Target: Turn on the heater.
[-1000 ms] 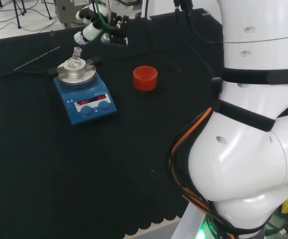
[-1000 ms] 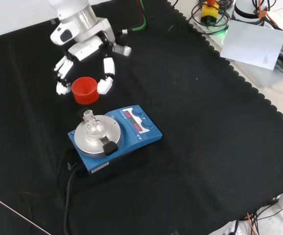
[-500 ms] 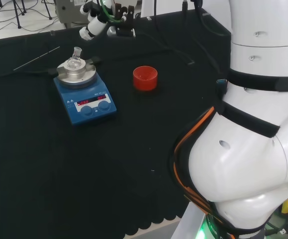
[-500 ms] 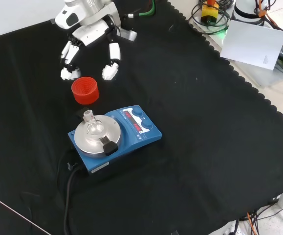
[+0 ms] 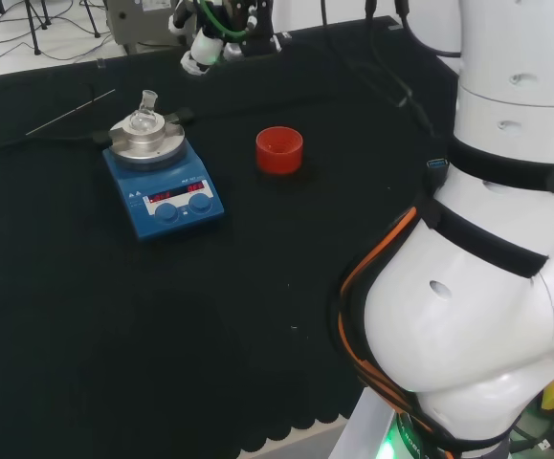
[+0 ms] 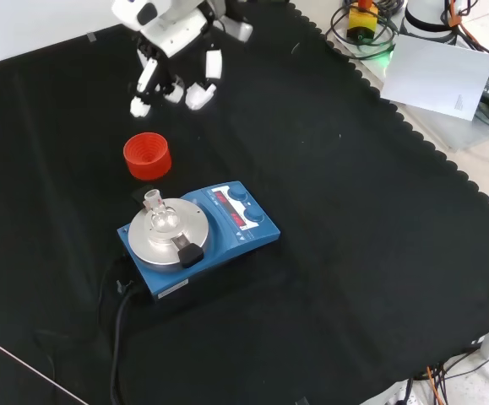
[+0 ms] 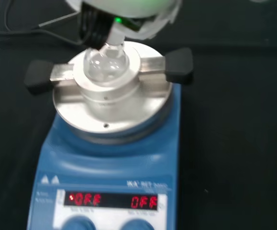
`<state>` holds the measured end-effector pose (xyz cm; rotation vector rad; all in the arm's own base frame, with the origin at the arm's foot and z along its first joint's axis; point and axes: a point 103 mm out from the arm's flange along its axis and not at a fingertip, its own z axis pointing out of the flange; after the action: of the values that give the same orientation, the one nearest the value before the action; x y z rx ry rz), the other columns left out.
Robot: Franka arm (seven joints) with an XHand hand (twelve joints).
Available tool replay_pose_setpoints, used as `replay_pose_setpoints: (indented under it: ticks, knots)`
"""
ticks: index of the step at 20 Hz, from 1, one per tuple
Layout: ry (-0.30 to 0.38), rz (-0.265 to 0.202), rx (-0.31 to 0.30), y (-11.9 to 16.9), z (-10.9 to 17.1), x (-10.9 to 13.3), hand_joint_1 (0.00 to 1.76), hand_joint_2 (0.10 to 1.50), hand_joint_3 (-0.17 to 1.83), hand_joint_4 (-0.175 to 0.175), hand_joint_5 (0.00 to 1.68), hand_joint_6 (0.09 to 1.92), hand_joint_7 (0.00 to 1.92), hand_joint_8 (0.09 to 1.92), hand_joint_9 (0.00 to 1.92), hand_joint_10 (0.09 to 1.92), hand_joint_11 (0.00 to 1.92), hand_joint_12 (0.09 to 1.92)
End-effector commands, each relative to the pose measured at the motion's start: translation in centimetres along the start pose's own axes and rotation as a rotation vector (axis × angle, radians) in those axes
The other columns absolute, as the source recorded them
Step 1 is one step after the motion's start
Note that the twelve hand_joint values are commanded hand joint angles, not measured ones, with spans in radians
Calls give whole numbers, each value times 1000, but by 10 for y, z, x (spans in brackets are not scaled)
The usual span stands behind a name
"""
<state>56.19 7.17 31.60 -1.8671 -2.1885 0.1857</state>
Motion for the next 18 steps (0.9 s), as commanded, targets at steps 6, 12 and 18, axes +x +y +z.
replay_pose_setpoints:
  ticks: [6, 12, 18]
  knots:
    - [-137, 18, 122, -58, 11, 8, 1177, 648, 674, -73, 430, 87, 1450, 1003, 1700, 689, 1840, 748]
    - [-150, -8, 177, -64, 14, 23, 1301, 701, 764, -47, 536, 436, 1718, 1600, 1891, 1535, 1920, 1681]
    - [-122, -26, 259, -61, 18, 29, 1453, 679, 982, -44, 416, 779, 1817, 1778, 1920, 1765, 1920, 1731]
